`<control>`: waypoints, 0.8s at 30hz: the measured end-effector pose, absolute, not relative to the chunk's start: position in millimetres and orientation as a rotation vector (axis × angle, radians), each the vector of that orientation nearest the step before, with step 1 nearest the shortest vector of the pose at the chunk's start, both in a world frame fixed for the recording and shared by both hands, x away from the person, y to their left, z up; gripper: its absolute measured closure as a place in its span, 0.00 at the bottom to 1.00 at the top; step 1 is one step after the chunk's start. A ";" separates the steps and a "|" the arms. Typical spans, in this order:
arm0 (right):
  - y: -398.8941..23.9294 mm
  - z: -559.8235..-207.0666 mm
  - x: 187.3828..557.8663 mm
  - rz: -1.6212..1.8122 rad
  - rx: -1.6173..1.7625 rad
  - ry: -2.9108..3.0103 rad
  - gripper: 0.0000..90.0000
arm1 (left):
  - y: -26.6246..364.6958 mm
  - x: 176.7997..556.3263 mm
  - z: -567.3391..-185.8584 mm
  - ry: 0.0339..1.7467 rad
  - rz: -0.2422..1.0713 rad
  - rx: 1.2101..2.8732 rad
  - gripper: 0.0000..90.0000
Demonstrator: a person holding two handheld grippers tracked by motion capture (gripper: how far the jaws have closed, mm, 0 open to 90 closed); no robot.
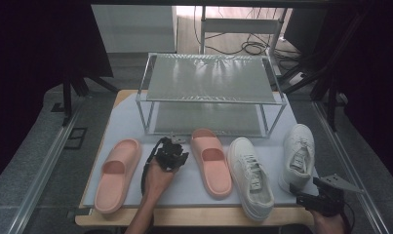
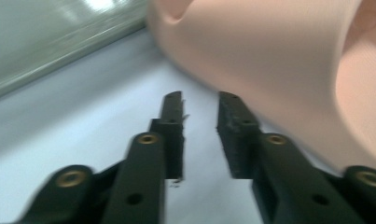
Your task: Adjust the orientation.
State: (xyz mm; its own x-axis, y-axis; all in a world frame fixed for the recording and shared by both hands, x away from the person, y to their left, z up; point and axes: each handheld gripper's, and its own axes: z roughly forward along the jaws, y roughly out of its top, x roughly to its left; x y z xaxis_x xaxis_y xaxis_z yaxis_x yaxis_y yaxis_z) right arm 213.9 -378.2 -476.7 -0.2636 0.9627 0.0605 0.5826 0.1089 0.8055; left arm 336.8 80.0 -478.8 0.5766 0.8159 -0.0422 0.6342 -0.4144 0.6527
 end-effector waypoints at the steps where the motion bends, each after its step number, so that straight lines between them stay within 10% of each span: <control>1: -377.8 -476.2 213.8 1.018 1.499 1.911 0.09 | 86.1 333.1 -476.5 1.155 0.384 2.181 0.74; 24: -373.6 -476.9 214.9 1.013 1.486 1.916 0.09 | 190.8 242.5 -444.4 1.270 0.454 2.095 0.51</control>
